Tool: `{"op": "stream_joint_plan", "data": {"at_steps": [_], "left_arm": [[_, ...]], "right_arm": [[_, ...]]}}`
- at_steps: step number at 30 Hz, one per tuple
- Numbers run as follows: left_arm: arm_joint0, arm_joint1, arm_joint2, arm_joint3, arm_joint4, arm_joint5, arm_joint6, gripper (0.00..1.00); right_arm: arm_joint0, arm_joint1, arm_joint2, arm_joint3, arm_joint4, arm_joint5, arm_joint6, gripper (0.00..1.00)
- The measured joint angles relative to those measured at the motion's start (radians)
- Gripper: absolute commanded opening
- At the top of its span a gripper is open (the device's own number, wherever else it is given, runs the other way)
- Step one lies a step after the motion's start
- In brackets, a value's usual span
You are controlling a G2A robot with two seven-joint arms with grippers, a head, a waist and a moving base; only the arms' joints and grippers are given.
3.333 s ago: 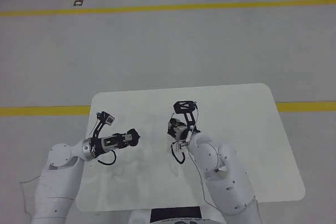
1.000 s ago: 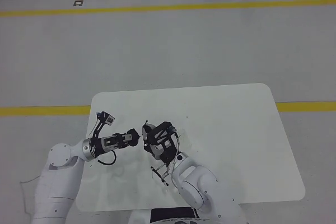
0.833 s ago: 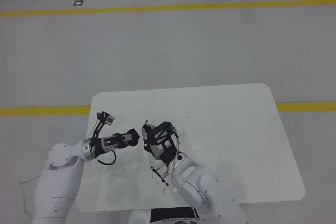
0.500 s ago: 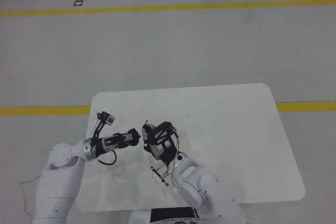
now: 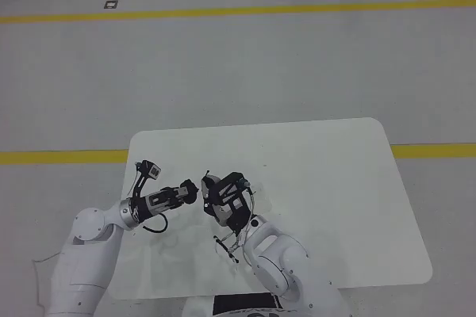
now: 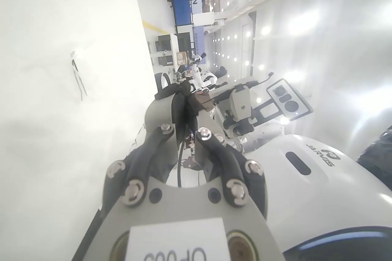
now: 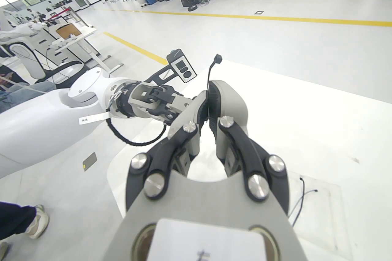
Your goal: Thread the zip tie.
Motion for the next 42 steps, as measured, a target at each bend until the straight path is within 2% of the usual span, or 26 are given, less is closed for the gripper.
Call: {"op": "stream_joint_plan", "data": {"at_steps": [34,42], "left_arm": [[-0.001,0.000,0.001,-0.001,-0.003,0.000,-0.002,0.00],[-0.001,0.000,0.001,-0.001,-0.003,0.000,-0.002,0.00]], "right_arm": [[0.000,0.000,0.000,0.000,0.000,0.000,0.000,0.00],[0.019,0.004,-0.017,0.028,0.002,0.009,-0.014,0.00]]}}
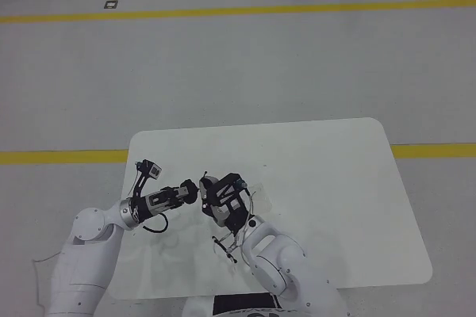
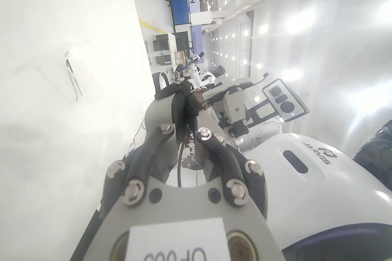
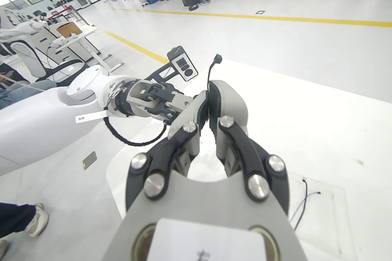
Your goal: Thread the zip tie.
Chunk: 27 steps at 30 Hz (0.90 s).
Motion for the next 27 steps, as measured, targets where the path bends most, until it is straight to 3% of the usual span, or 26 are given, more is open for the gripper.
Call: {"op": "stream_joint_plan", "data": {"at_steps": [27], "left_arm": [[0.000,0.000,0.000,0.000,0.000,0.000,0.000,0.00]], "right_arm": [[0.032,0.010,-0.023,0.031,0.000,0.037,-0.020,0.00]]}}
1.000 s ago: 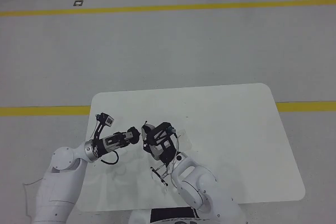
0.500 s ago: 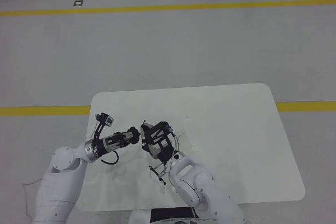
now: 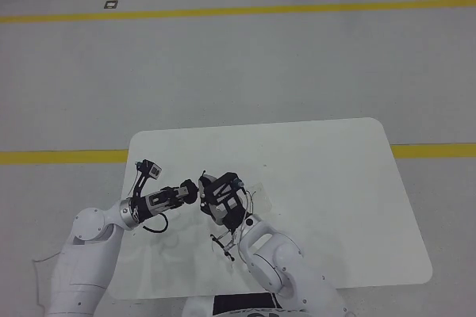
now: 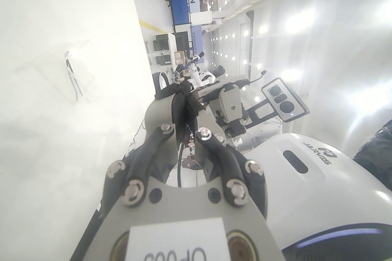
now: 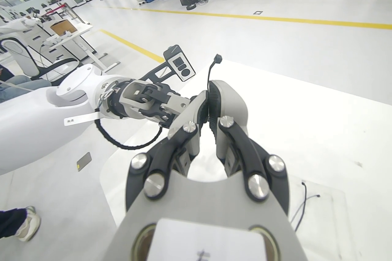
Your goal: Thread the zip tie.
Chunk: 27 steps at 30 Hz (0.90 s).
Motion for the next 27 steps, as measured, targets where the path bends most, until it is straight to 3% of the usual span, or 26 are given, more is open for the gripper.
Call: {"op": "stream_joint_plan", "data": {"at_steps": [27], "left_arm": [[0.000,0.000,0.000,0.000,0.000,0.000,0.000,0.00]], "right_arm": [[0.019,0.014,-0.015,0.006,0.009,0.027,-0.004,0.00]]}}
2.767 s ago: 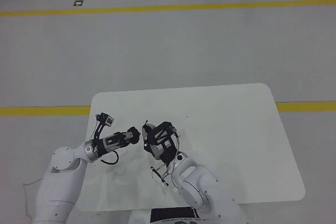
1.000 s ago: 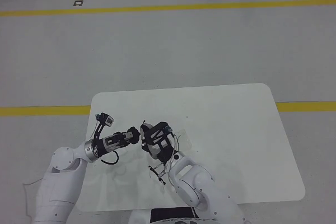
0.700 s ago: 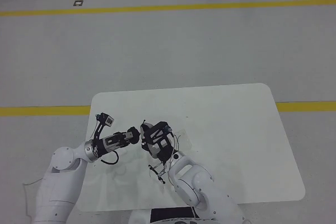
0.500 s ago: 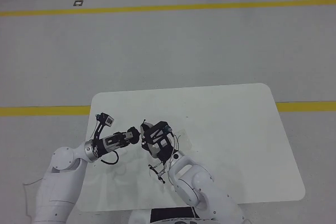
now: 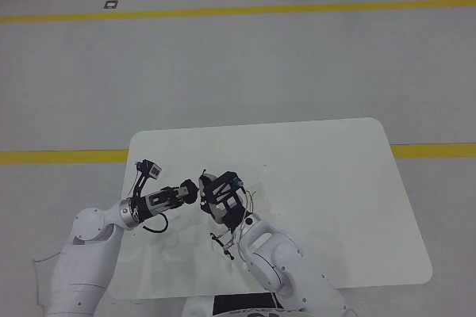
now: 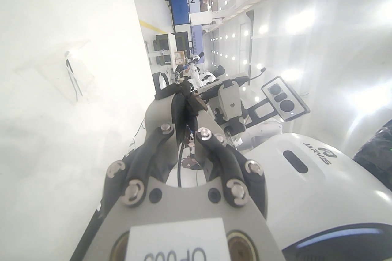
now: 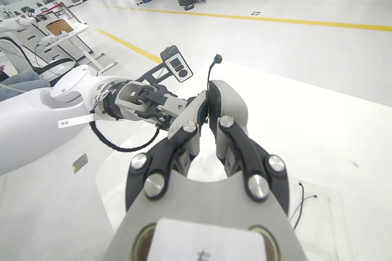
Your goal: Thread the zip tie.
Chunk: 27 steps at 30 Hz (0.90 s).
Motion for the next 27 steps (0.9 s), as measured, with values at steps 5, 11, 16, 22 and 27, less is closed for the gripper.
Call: {"op": "stream_joint_plan", "data": {"at_steps": [5,11,16,22,27], "left_arm": [[0.000,0.000,0.000,0.000,0.000,0.000,0.000,0.00],[0.000,0.000,0.000,0.000,0.000,0.000,0.000,0.00],[0.000,0.000,0.000,0.000,0.000,0.000,0.000,0.00],[0.000,0.000,0.000,0.000,0.000,0.000,0.000,0.00],[0.000,0.000,0.000,0.000,0.000,0.000,0.000,0.00]], "right_arm": [[0.005,0.002,-0.002,0.003,0.002,0.001,0.002,0.00],[0.008,0.005,-0.005,0.000,0.005,0.003,-0.002,0.00],[0.010,0.008,-0.007,0.000,0.007,0.003,-0.003,0.00],[0.017,0.009,-0.010,0.007,0.012,0.005,-0.005,0.00],[0.026,0.010,-0.011,0.021,0.024,0.007,-0.003,0.00]]}}
